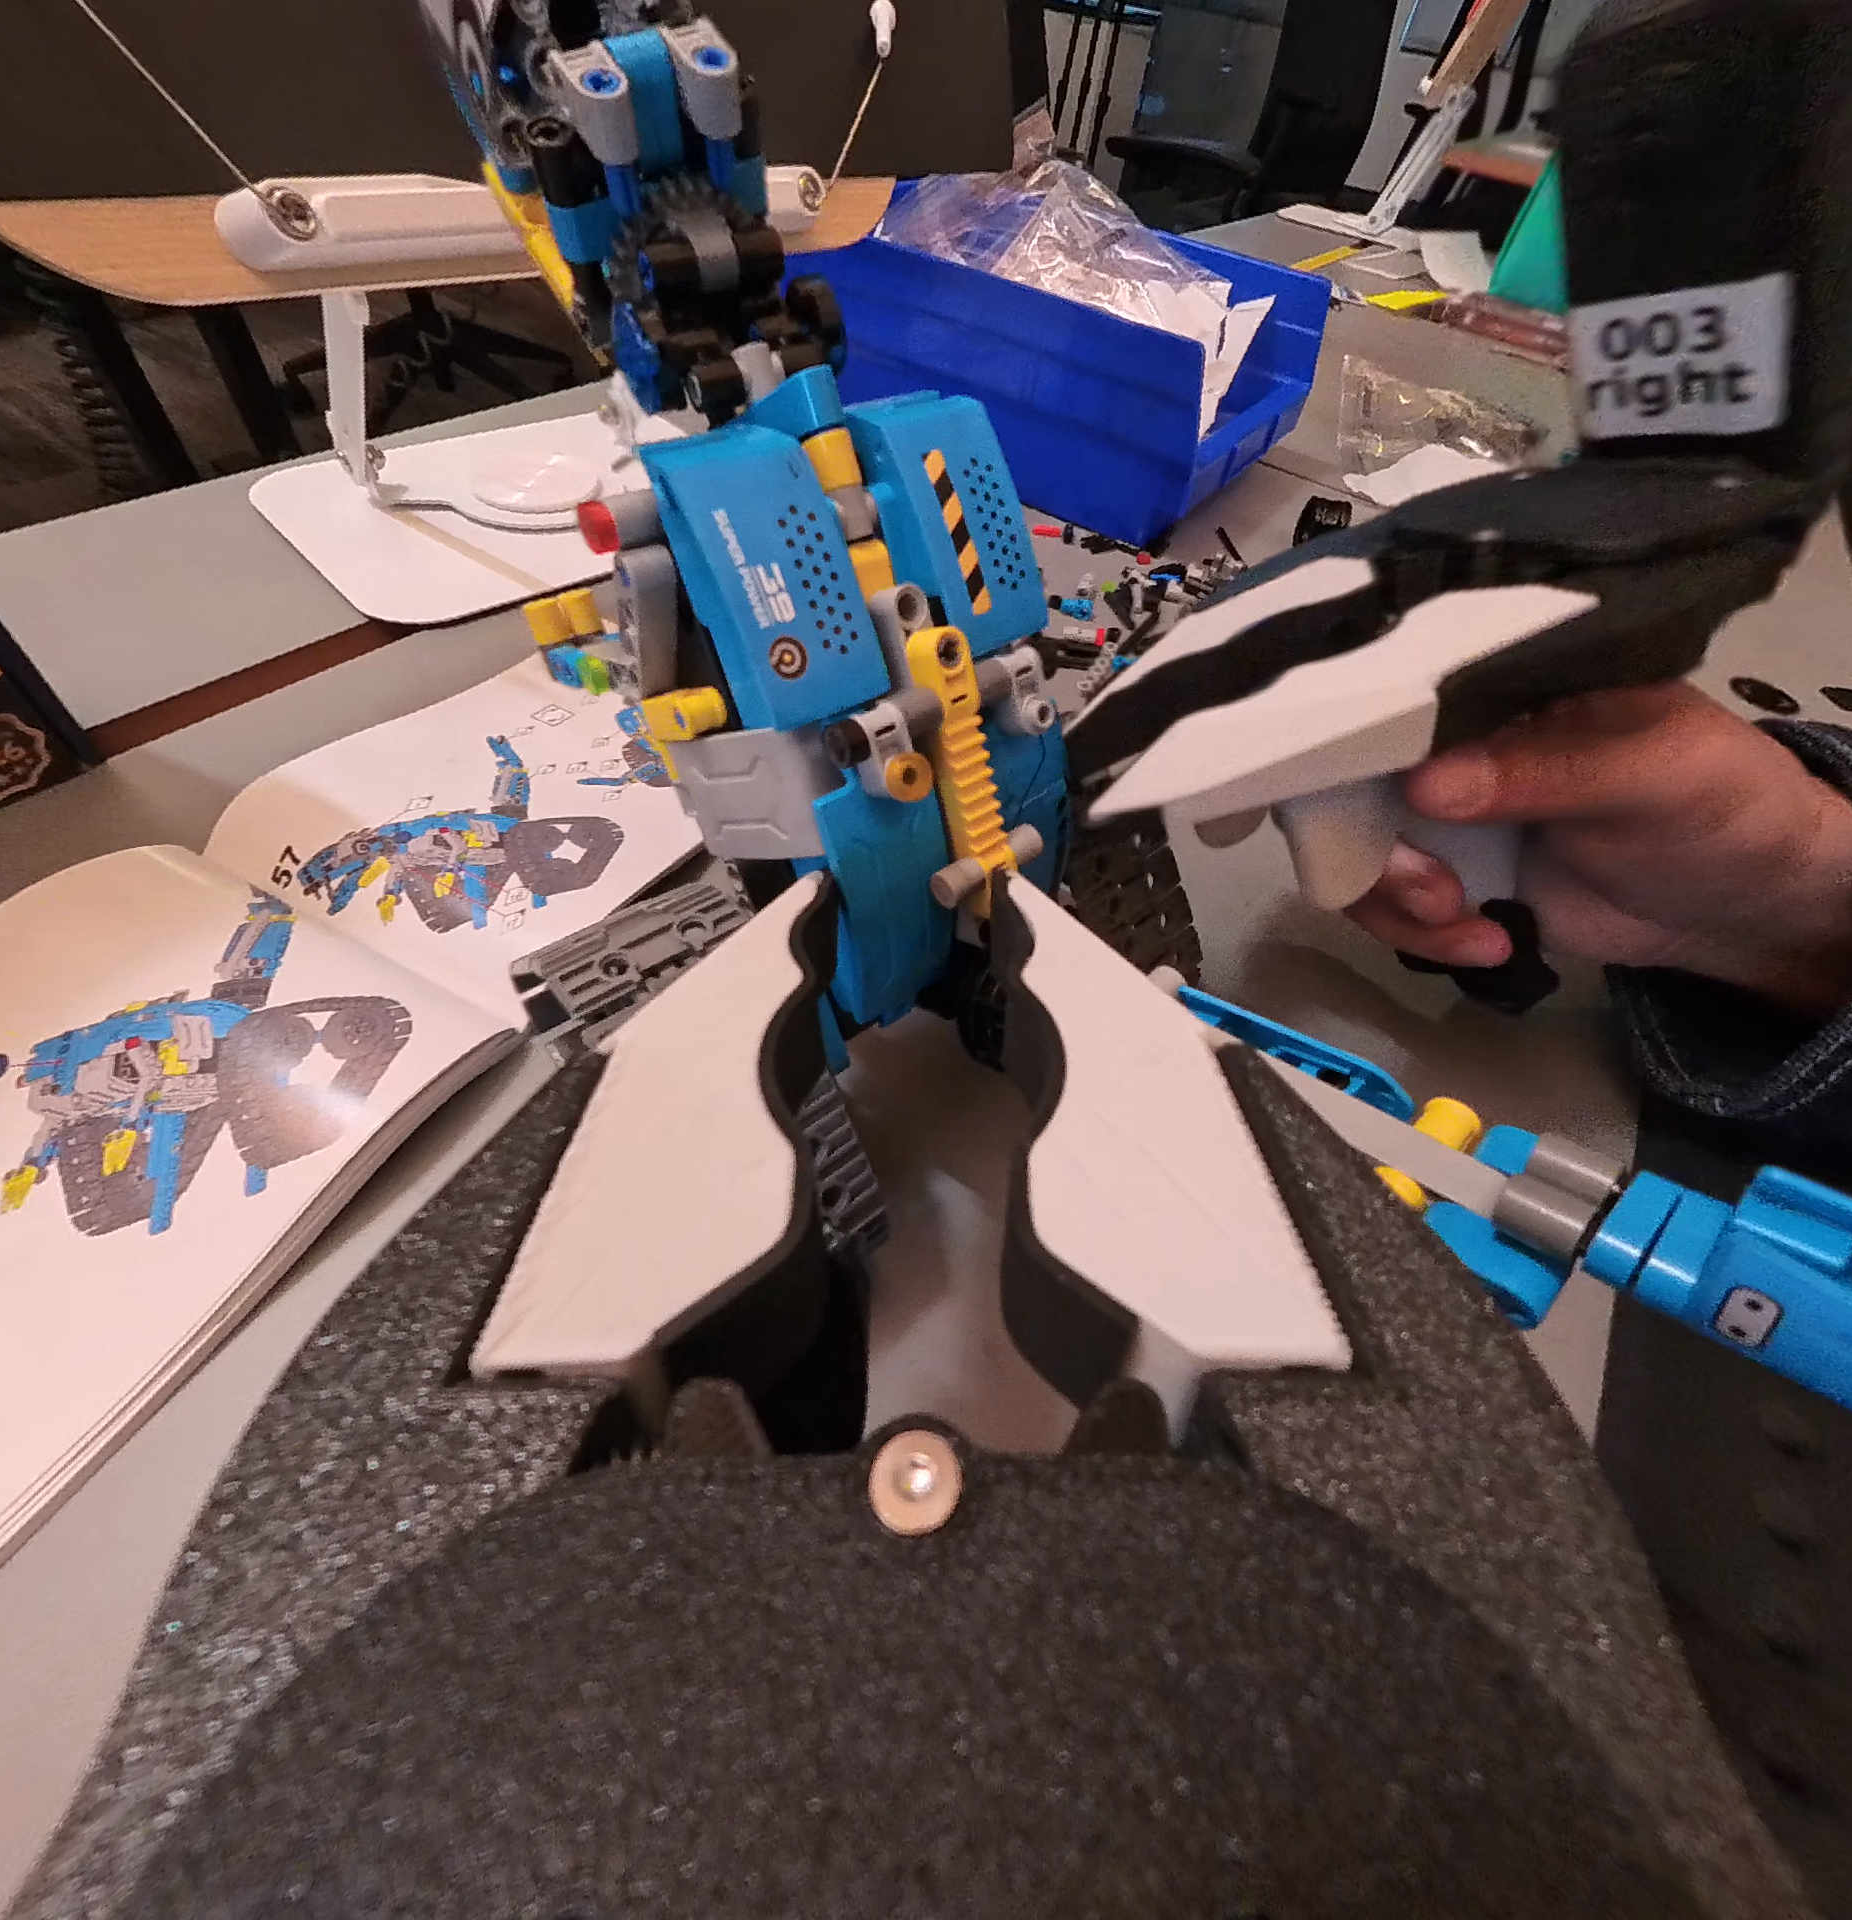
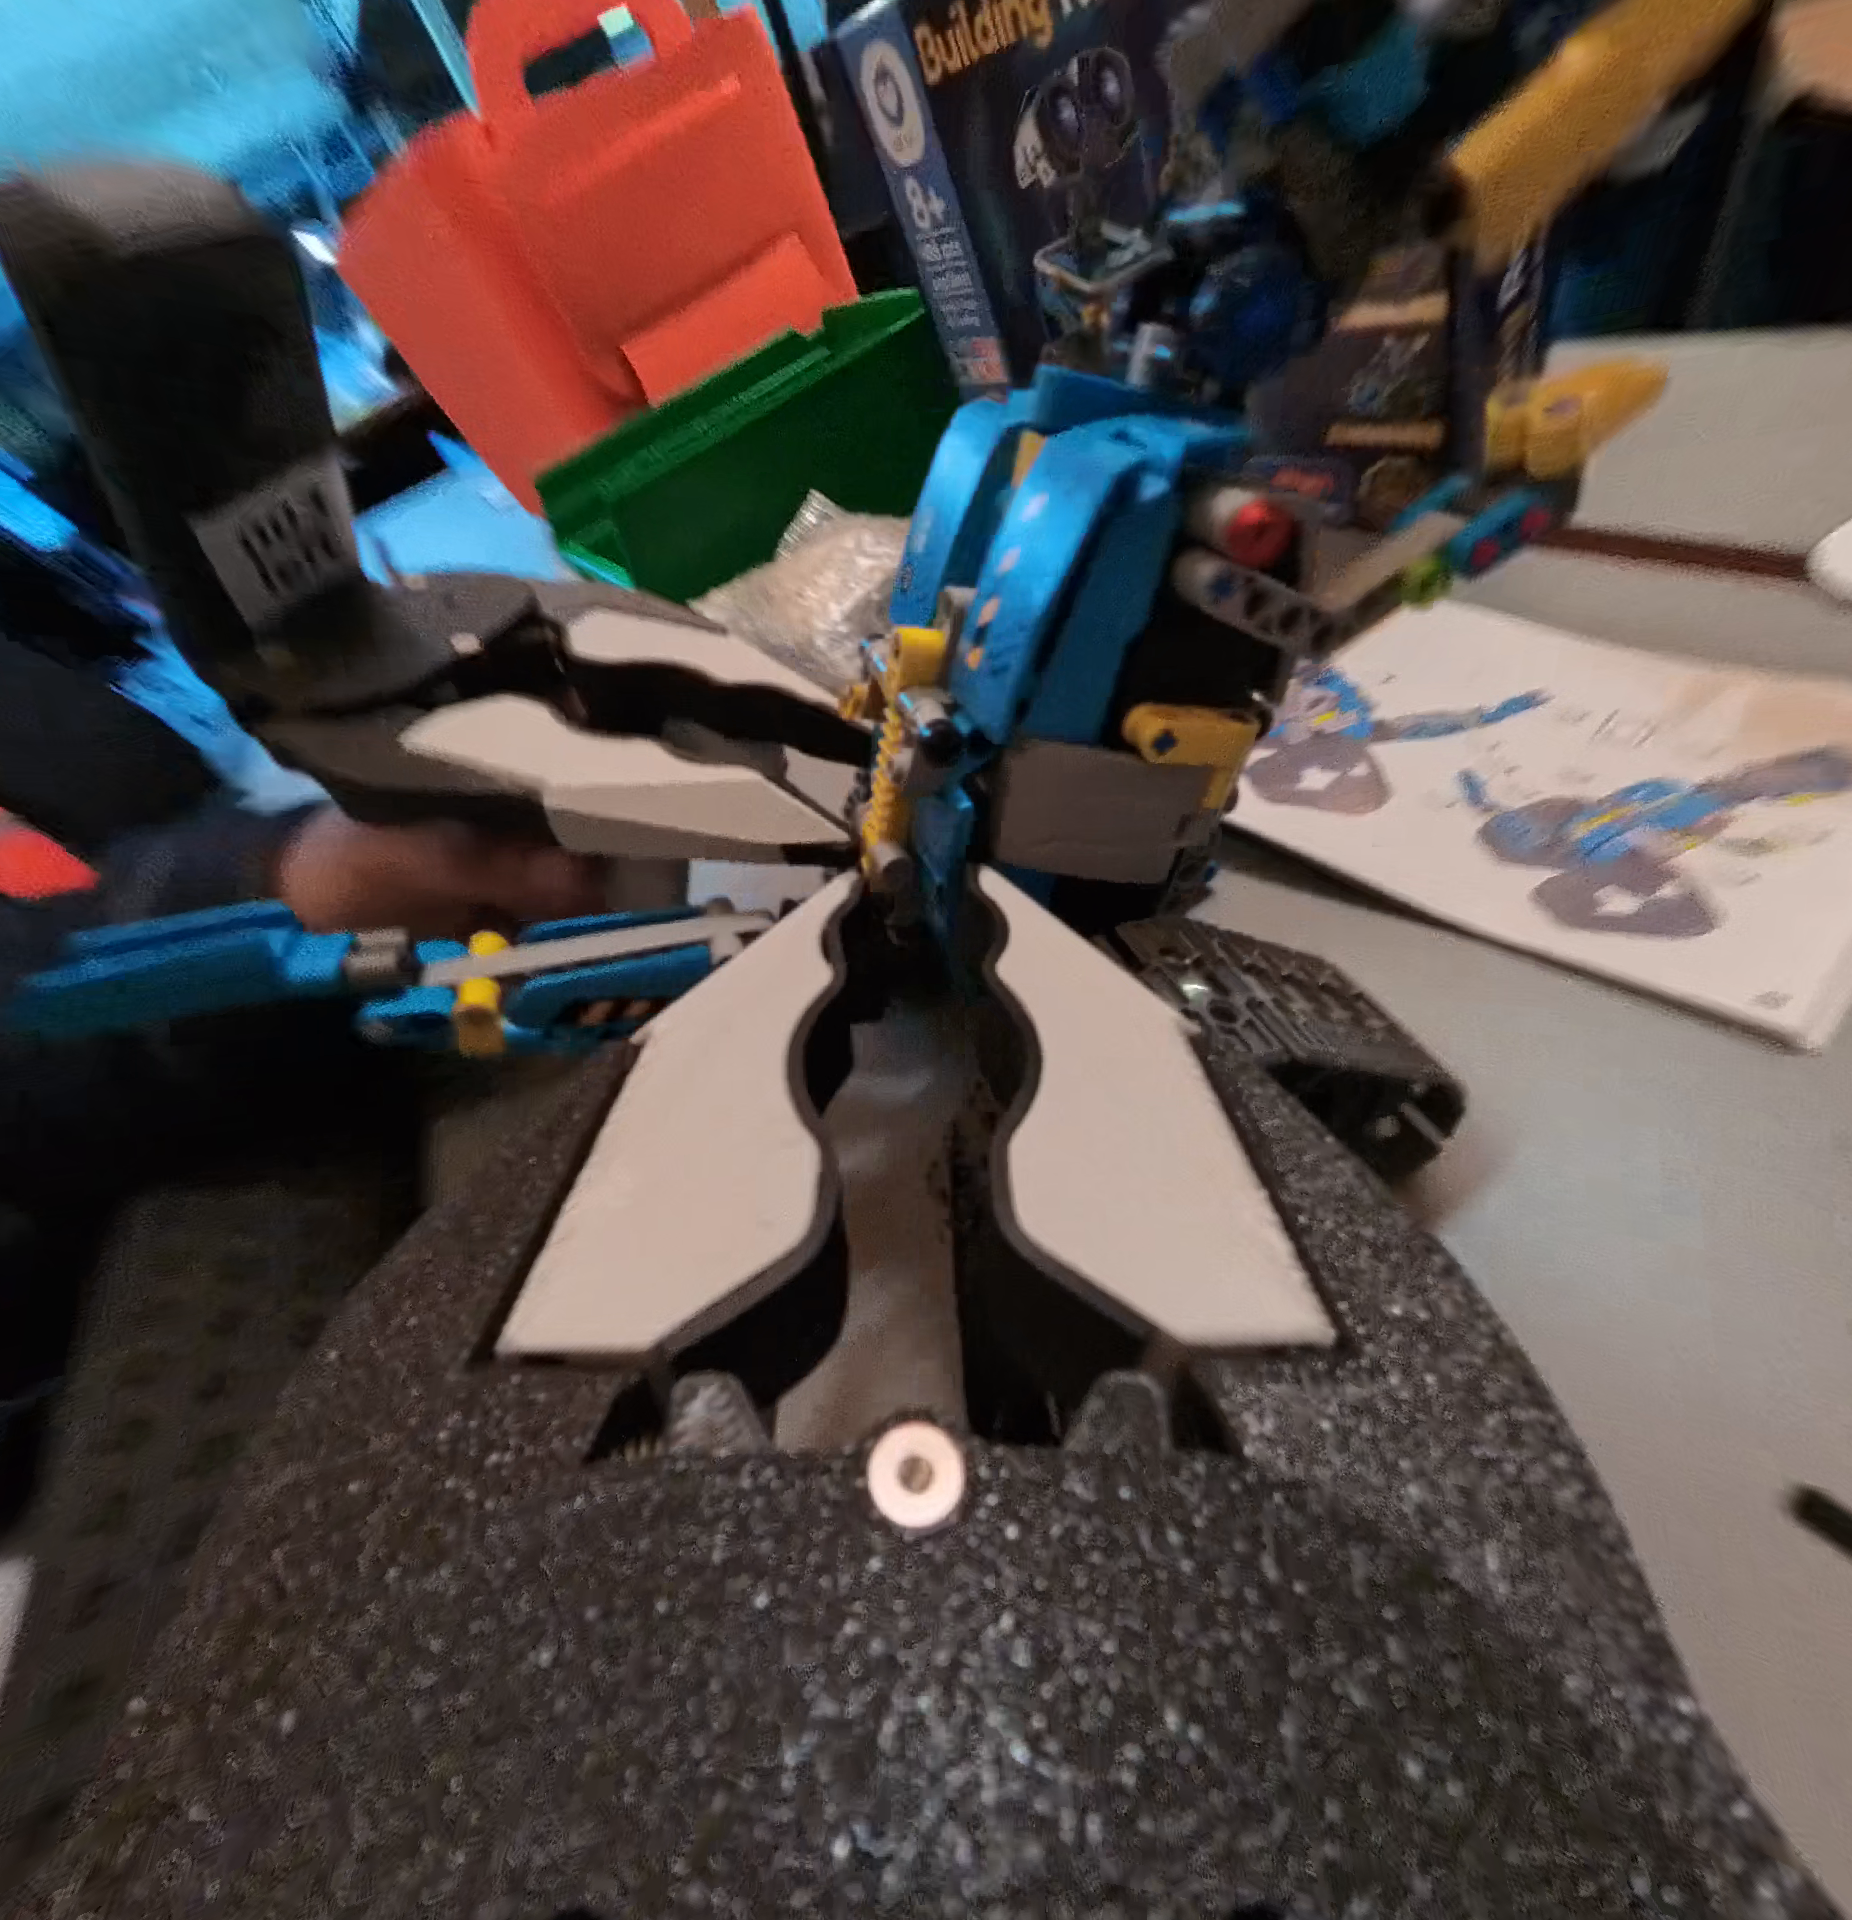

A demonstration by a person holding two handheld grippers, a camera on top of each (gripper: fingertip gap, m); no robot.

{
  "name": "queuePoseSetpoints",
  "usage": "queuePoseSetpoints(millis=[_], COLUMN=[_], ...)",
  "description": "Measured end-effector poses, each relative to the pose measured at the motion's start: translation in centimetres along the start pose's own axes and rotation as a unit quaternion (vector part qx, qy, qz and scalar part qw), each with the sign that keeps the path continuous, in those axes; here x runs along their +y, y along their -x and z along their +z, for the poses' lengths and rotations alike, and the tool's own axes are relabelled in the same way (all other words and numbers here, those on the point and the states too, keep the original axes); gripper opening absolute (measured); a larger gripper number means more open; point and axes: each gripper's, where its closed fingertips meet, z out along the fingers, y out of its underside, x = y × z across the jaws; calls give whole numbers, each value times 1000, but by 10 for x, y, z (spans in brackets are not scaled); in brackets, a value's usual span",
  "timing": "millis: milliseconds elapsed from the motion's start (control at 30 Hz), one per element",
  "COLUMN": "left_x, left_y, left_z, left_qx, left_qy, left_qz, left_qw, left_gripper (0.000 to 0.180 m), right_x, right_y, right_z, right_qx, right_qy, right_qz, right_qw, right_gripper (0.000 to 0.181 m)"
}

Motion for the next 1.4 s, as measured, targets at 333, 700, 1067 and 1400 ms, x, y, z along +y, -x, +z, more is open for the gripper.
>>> queuePoseSetpoints(millis=[333, 700, 1067, 1400], left_x=[0, 2, 18, -13], left_y=[-1, -1, 4, 24], left_z=[0, 1, 8, 0], left_qx=[7, 18, -5, 103], left_qy=[1, 3, 35, 35], left_qz=[-13, -27, -2, 52], left_qw=[1000, 999, 999, 993], left_gripper=[27, 26, 10, 86], right_x=[14, 15, 16, -2], right_y=[-6, -10, -28, -34], right_z=[-1, -4, -4, -16], right_qx=[106, 101, 241, 219], right_qy=[59, 67, 107, 68], right_qz=[-166, -140, -289, -298], right_qw=[979, 983, 920, 927], right_gripper=[14, 3, 31, 56])
